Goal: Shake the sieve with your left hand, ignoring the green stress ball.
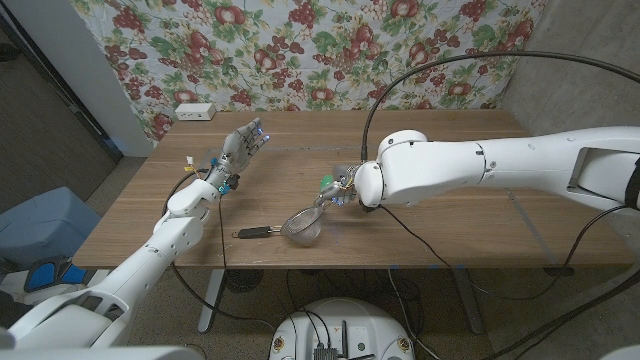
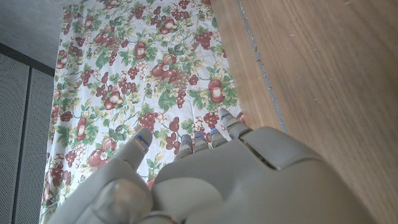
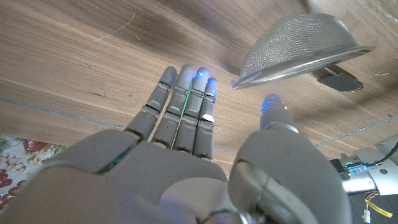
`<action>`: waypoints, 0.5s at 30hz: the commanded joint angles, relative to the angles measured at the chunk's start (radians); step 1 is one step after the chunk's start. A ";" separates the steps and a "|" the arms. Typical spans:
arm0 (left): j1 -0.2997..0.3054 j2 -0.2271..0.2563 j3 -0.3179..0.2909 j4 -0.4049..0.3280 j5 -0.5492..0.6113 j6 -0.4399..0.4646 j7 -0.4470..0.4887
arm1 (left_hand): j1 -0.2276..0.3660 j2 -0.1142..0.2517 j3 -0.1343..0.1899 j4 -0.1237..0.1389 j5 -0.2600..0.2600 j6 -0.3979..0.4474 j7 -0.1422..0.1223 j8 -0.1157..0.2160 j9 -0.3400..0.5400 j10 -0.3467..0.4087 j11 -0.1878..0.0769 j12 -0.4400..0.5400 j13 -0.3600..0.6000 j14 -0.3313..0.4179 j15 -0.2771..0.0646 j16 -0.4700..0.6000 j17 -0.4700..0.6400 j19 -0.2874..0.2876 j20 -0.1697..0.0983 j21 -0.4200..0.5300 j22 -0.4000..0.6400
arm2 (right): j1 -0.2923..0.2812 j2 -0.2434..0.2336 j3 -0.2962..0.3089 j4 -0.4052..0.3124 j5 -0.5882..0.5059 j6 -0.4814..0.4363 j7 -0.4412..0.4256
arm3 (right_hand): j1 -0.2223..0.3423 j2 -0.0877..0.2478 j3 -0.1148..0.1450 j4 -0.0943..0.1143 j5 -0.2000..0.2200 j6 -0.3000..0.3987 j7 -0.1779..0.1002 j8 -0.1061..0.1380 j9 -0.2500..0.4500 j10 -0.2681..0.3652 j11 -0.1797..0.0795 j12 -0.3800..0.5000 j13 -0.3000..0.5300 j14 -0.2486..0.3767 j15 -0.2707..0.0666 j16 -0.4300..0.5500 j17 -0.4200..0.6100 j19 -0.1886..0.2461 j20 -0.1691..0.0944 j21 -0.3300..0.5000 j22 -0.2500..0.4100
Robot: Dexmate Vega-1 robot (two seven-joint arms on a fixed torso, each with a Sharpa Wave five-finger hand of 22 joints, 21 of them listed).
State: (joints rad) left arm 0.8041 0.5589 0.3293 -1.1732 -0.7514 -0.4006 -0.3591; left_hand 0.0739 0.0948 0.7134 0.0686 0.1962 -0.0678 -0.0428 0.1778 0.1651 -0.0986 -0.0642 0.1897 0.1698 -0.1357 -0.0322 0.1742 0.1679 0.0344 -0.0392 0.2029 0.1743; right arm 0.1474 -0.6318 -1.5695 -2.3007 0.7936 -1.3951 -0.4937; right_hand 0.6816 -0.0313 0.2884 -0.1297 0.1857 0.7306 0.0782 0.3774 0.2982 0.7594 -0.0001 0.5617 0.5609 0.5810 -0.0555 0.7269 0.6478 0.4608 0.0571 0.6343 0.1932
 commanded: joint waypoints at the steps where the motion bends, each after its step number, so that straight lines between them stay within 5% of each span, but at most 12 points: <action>1: 0.013 0.005 -0.001 -0.017 0.002 0.005 0.011 | -0.009 0.082 0.001 -0.005 -0.001 0.000 0.004 0.000 0.005 0.002 0.005 0.000 0.005 0.001 -0.052 0.004 0.003 0.010 -0.048 0.000 0.004 | 0.048 0.028 -0.042 0.033 0.084 -0.001 -0.034 | 0.005 -0.001 -0.005 -0.007 0.009 0.001 -0.001 0.009 0.007 0.000 -0.006 0.013 0.014 0.008 -0.027 0.015 0.014 0.005 0.004 0.009 0.002; 15: 0.021 0.013 -0.002 -0.031 0.002 0.011 0.017 | -0.012 0.081 0.001 -0.004 -0.001 0.000 0.005 0.000 0.005 0.003 0.004 0.001 0.005 0.000 -0.052 0.004 0.004 0.010 -0.049 -0.001 0.004 | 0.075 0.050 -0.063 0.065 0.112 -0.001 0.001 | 0.050 0.024 0.011 -0.023 0.012 -0.014 -0.007 0.012 0.019 -0.016 -0.013 0.033 0.046 0.005 -0.033 0.021 0.039 0.005 -0.002 0.014 0.003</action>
State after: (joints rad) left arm 0.8196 0.5669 0.3274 -1.1952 -0.7505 -0.3942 -0.3455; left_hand 0.0740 0.0948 0.7134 0.0687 0.1962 -0.0678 -0.0428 0.1778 0.1650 -0.0948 -0.0604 0.1897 0.1698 -0.1358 -0.0322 0.1742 0.1702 0.0344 -0.0392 0.2029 0.1743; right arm 0.1961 -0.6011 -1.6103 -2.2611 0.8765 -1.3959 -0.5139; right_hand 0.7148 -0.0117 0.2898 -0.1475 0.1932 0.7214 0.0691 0.3835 0.3137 0.7499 -0.0094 0.5883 0.5994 0.5810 -0.0554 0.7434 0.6815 0.4607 0.0571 0.6438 0.1931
